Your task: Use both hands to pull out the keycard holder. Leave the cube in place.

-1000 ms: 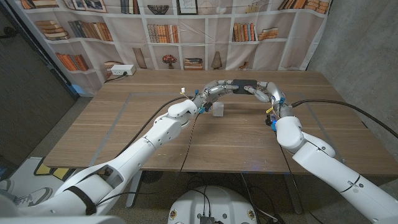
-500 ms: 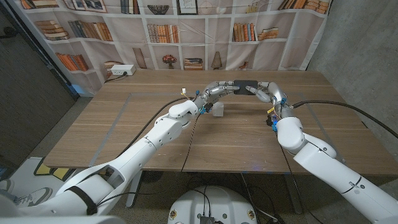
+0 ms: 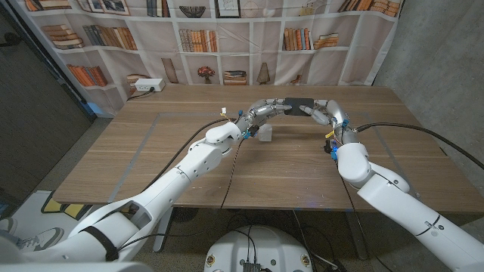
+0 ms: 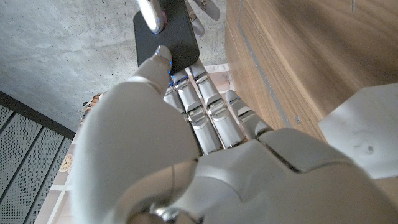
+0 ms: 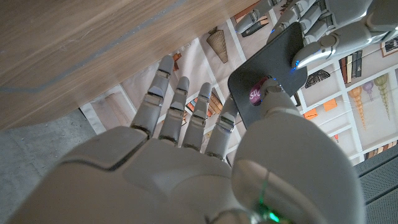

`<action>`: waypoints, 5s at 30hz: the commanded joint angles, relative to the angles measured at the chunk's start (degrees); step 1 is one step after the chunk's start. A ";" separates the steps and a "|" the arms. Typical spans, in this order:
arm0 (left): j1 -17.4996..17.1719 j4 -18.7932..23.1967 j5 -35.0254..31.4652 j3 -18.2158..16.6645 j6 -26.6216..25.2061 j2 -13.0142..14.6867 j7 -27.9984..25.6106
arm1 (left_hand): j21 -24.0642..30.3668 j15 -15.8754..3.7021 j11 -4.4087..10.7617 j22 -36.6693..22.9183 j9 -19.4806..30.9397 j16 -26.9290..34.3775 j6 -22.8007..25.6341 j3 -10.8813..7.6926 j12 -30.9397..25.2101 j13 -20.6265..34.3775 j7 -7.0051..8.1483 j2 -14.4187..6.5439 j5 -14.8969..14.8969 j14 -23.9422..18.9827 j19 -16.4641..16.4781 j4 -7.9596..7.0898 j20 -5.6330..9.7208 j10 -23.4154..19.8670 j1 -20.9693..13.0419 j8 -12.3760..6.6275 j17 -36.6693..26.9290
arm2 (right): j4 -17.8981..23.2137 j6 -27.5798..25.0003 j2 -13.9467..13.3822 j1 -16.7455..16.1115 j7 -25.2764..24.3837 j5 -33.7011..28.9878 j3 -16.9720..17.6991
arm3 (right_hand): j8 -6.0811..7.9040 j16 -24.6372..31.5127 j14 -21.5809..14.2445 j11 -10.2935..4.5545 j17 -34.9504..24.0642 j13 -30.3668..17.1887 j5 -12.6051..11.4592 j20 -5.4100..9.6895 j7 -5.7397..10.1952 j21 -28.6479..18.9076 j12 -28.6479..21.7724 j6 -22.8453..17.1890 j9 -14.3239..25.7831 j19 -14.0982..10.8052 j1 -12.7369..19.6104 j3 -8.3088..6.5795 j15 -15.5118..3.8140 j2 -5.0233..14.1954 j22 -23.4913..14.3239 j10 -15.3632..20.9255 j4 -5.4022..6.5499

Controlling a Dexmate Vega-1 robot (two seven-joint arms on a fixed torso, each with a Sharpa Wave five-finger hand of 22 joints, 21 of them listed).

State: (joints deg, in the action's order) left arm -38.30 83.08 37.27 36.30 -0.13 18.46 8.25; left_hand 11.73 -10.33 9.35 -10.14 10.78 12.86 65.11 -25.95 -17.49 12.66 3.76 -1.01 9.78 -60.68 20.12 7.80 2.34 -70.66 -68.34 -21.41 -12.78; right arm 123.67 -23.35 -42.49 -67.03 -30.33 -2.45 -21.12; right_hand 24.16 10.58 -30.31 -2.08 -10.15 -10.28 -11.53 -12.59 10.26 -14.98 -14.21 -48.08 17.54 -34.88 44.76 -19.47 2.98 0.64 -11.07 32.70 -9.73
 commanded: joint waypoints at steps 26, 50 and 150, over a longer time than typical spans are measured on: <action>0.49 -0.65 -0.33 -0.13 0.37 -0.26 -0.10 | -0.19 -2.66 0.59 -0.05 0.20 0.11 2.56 -1.26 -0.28 13.95 -2.33 -0.31 0.21 -0.38 -0.02 -0.51 3.46 -1.18 0.50 -0.23 -0.38 | -2.27 3.44 0.60 1.01 1.20 1.39 0.62 | 4.64 0.39 -5.38 -0.54 -0.29 -0.09 -1.13 1.64 -2.10 -0.76 -0.64 -11.28 -0.68 -3.02 5.95 -4.58 -1.13 3.49 -0.40 8.30 0.32; 1.03 -2.35 -0.22 -0.70 1.58 -0.93 -0.05 | 0.40 -2.04 0.47 -0.07 0.21 0.11 2.65 -1.37 0.07 13.83 -2.62 -0.25 0.23 -0.87 1.74 -0.48 0.89 -1.56 0.53 -0.09 -0.34 | -1.79 0.88 0.92 1.46 -0.17 0.73 0.20 | 5.32 -0.12 -5.66 -1.10 -0.12 -0.09 -2.58 1.87 -2.83 -0.61 0.17 -13.03 -1.06 -2.54 6.59 -5.73 -1.07 2.14 -0.41 8.63 0.04; 0.94 -3.17 0.07 -0.78 1.05 -0.92 0.19 | -0.09 -2.28 0.80 -0.14 0.28 -0.30 3.07 -2.04 0.64 14.87 -2.39 -0.07 0.14 -1.14 1.49 -0.57 0.59 -1.80 1.20 0.20 -0.20 | -6.60 12.44 0.23 -1.04 -0.76 2.07 2.81 | -10.53 0.30 2.32 -2.63 -0.30 -0.84 -1.43 0.14 -1.73 1.40 0.80 15.09 -2.95 0.33 -14.38 -0.47 -1.00 -6.14 -0.14 -0.61 2.58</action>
State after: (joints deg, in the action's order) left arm -37.27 79.59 37.71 35.21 1.14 17.56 8.44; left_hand 11.73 -10.72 9.01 -10.14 10.76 12.87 65.32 -26.92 -16.56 12.91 3.97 -1.03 9.45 -61.51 21.78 7.96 2.34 -70.99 -67.07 -21.06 -12.66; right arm 116.61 -9.64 -42.93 -66.44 -27.58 2.60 -19.25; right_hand 12.99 10.62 -27.56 -3.78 -10.38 -11.08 -13.85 -12.47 7.86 -13.44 -12.85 -31.48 14.62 -33.76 29.57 -19.83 2.86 -5.29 -11.19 31.31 -6.64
